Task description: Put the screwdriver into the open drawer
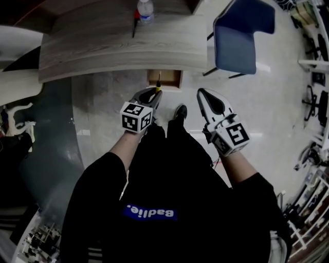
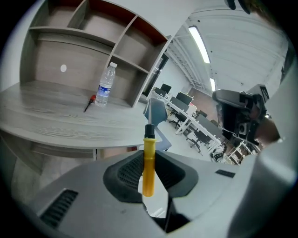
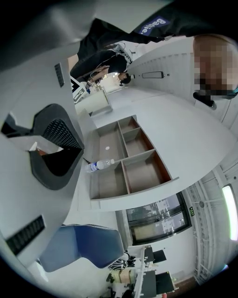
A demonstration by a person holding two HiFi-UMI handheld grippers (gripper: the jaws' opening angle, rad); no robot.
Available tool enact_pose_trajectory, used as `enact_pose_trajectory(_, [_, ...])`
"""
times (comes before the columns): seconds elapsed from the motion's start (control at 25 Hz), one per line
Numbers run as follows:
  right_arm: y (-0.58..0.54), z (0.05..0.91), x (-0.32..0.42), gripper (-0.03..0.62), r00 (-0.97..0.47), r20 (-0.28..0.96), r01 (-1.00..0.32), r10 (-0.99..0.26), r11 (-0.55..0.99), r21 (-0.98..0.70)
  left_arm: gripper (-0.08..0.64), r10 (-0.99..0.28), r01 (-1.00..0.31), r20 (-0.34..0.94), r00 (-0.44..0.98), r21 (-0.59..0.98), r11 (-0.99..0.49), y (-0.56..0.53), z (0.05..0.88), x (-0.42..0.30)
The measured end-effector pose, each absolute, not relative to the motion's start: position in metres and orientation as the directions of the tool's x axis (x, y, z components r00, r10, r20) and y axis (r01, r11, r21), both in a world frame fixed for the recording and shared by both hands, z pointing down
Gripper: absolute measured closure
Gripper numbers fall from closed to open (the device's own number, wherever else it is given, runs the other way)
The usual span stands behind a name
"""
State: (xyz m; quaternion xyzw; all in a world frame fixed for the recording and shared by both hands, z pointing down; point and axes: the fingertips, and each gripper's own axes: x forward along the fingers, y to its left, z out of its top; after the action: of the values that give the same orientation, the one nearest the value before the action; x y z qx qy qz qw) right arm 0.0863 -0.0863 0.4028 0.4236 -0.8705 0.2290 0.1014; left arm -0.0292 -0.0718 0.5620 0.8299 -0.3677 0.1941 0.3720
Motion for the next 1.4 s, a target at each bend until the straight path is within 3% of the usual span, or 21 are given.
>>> enact_pose_trajectory(0.6, [-0.090,0.408,0.084,0.563,-0.641,0.370,-0.767,-0.672,0.548,-0.333,0.486,-0.377,-0.776,0.688,0.620,0.467,-0.423,-0.054,0.629,-0.028])
enact_pose_trajectory(1.4, [-0.085,0.418,0.080,0.563,-0.676,0.395,-0.737,-0.623,0.570,-0.362,0.486,-0.174,-0.833,0.868,0.465,0.363,-0.418,-0.056,0.700,-0.033])
